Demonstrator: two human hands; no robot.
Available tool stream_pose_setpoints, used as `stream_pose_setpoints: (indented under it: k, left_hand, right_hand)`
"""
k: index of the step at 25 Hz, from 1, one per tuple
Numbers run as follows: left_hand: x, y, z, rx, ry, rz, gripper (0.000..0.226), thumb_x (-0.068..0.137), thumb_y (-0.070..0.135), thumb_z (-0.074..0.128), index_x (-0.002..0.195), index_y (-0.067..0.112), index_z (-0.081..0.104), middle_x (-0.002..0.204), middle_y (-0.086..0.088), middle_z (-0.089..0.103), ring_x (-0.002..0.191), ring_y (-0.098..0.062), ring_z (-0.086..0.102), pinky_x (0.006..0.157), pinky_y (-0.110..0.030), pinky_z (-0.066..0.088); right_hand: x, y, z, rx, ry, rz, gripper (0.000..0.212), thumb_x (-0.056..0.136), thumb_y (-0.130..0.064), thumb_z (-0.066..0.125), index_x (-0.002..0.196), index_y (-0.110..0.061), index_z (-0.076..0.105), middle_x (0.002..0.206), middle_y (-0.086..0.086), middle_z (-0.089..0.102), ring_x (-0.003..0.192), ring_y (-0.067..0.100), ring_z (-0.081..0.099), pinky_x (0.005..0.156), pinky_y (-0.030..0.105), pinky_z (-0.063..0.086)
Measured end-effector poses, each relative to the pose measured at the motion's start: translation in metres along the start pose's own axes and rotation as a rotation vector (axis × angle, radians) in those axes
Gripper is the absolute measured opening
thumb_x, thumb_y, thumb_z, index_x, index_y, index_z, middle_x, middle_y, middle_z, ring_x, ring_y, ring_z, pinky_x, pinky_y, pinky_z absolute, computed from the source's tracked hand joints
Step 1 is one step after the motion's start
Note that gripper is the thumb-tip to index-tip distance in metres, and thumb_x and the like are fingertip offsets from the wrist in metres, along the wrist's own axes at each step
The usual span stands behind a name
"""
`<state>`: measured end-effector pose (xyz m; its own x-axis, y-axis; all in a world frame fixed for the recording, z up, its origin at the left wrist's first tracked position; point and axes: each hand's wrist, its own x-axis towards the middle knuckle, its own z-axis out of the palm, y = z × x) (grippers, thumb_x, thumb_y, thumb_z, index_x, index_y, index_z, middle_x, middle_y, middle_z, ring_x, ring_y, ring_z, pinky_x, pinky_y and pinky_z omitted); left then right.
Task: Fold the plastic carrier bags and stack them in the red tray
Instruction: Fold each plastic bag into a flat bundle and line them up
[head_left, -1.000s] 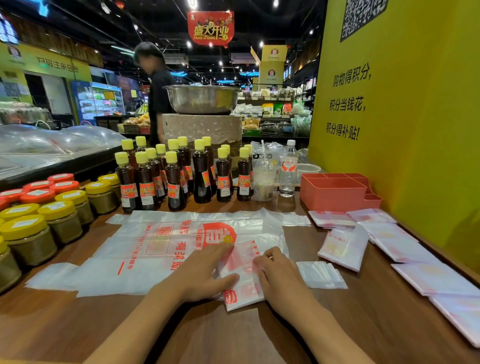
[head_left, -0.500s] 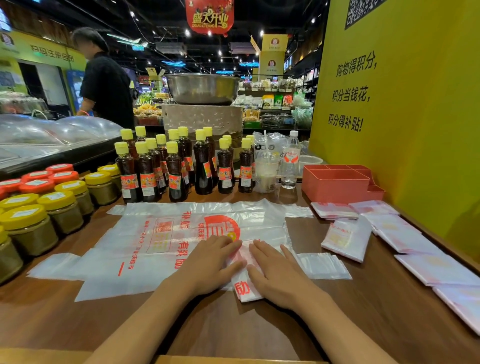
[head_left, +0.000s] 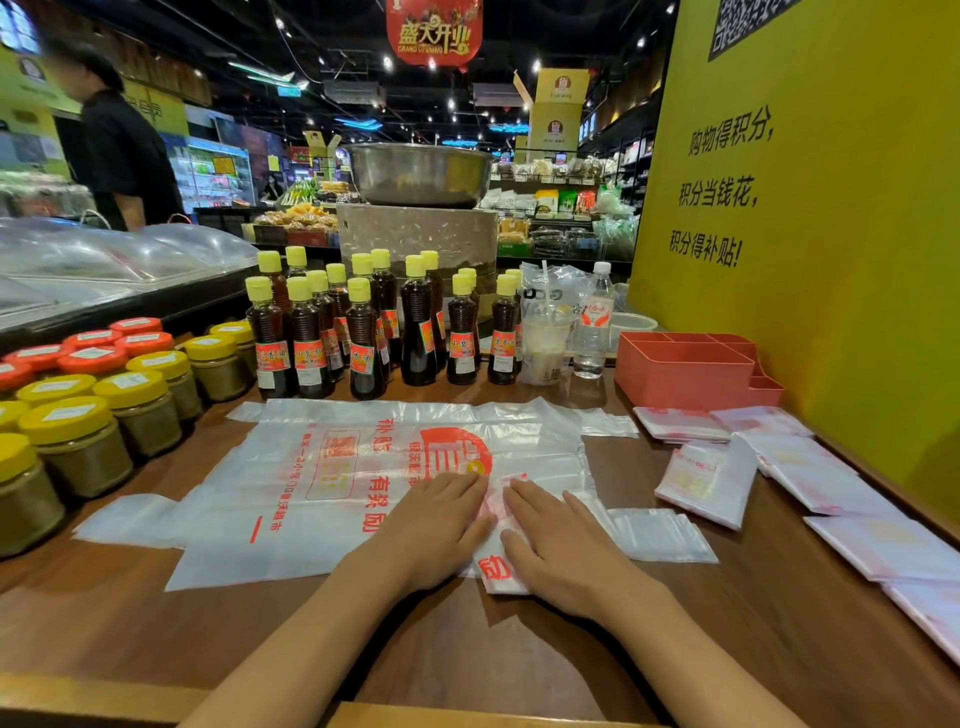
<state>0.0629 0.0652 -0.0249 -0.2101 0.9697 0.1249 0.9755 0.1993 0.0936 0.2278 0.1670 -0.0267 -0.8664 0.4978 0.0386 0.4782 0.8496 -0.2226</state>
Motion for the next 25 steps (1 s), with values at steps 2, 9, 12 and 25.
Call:
stream_pose_setpoints:
  k: [2,9,12,25]
  left_hand:
    - [0.0,0.001,0.001,0.034,0.017,0.023,0.061,0.107,0.05,0.021,0.16,0.024,0.008,0.167,0.005,0.006,0.153,-0.012,0.004,0.122,-0.03,0.0]
    - [-0.001,-0.003,-0.003,-0.052,-0.154,0.035,0.056,0.108,0.043,0.016,0.16,0.024,0.003,0.167,0.007,0.0,0.152,-0.006,-0.002,0.122,-0.029,-0.005]
    - [-0.003,-0.001,-0.008,-0.025,-0.181,0.03,0.057,0.108,0.043,0.015,0.16,0.024,0.0,0.167,0.006,-0.004,0.152,-0.006,-0.006,0.124,-0.035,-0.006]
    - [-0.034,0.009,-0.011,-0.085,-0.27,0.018,0.084,0.095,0.073,0.022,0.157,0.03,-0.015,0.163,0.014,-0.021,0.145,0.001,-0.021,0.119,-0.031,-0.016]
  right_hand:
    - [0.001,-0.001,0.001,-0.043,-0.048,-0.012,0.063,0.106,-0.049,0.019,0.161,-0.027,-0.001,0.168,-0.01,-0.007,0.152,0.002,-0.009,0.124,0.036,-0.011]
    - [0.004,-0.003,-0.002,-0.085,-0.117,-0.009,0.064,0.107,-0.048,0.016,0.161,-0.022,-0.005,0.168,-0.007,-0.01,0.152,0.004,-0.012,0.123,0.041,-0.014]
    - [0.003,-0.004,-0.003,-0.08,-0.118,-0.005,0.063,0.107,-0.047,0.015,0.161,-0.021,-0.005,0.168,-0.007,-0.009,0.152,0.005,-0.011,0.123,0.041,-0.014]
    - [0.009,0.0,-0.001,-0.038,-0.024,0.026,0.054,0.109,-0.043,0.015,0.16,-0.028,0.018,0.167,-0.01,0.014,0.153,0.01,0.012,0.125,0.043,0.005]
